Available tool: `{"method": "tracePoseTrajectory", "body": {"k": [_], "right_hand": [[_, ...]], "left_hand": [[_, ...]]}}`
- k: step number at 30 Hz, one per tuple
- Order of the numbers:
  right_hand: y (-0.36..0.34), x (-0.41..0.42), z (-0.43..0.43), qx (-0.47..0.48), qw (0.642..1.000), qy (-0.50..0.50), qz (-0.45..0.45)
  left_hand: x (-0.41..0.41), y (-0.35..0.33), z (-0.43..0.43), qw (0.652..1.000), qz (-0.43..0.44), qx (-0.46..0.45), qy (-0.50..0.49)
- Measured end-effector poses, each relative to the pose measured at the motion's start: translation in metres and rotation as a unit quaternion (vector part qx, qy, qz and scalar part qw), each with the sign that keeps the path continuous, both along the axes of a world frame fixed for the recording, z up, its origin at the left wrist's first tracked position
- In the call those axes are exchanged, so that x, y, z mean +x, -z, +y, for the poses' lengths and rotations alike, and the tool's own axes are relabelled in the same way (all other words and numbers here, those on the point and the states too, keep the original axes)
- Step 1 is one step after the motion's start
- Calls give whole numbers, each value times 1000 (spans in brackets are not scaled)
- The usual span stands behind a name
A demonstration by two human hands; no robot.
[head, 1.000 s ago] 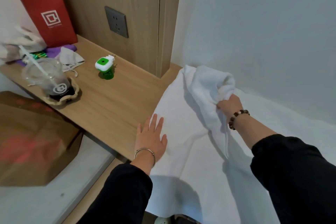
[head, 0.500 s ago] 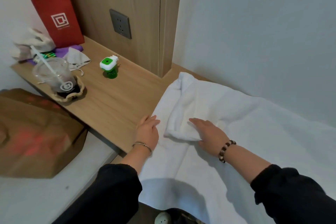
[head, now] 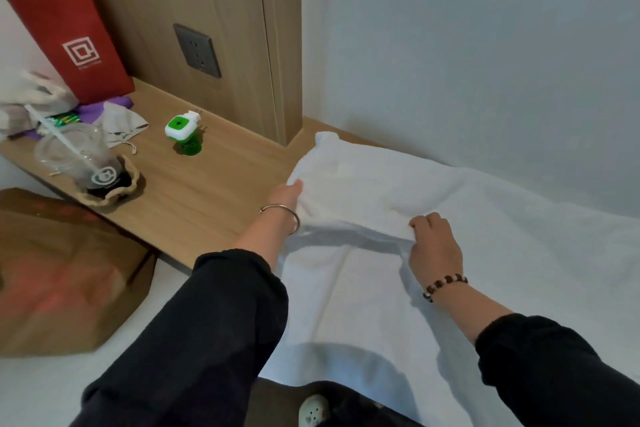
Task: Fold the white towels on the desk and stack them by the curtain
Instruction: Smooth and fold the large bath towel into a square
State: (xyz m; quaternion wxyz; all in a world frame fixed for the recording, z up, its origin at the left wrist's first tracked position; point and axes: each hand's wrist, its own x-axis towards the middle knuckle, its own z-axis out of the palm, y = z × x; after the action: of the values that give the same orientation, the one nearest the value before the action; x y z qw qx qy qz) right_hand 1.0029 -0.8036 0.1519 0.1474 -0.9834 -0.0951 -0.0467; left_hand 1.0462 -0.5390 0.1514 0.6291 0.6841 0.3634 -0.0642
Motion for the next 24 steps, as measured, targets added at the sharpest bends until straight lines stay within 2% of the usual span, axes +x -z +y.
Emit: {"method": "tracePoseTrajectory", "body": {"k": [2,3,4,5,7,8,10,11,13,16,20,24], "right_hand": [[-13,4,-7,-9,993,-82,-90],[-17,4,-9,-26,984,-133,-114],[-17,3,-10,-54,975,-193,-99],[-14,1,-11,-81,963,-254,-45],[-9,-2,-13,-145,926,-306,167],[-6,0,-12,-151,916,-290,234],[-8,8,-3,-57,940,-223,251],[-10,16,2,1,958,-195,209],[-9,37,13,33,979,-158,126],[-5,73,29,10,990,-113,79],[7,123,48,-88,984,-104,118],[27,155,54,-237,926,-172,238]], "left_hand": [[-6,0,9,1000,15,8,-6],[-12,0,10,999,34,22,10],[-17,4,10,997,56,47,38],[-22,10,10,990,82,80,80],[-29,18,10,964,122,162,169],[-30,20,11,956,118,191,191],[-26,19,11,957,75,215,182],[-22,18,10,959,50,222,168],[-9,14,5,955,9,247,163],[19,9,-3,935,-34,308,172],[60,7,-16,917,-66,358,161],[93,4,-32,824,-56,520,216]]}}
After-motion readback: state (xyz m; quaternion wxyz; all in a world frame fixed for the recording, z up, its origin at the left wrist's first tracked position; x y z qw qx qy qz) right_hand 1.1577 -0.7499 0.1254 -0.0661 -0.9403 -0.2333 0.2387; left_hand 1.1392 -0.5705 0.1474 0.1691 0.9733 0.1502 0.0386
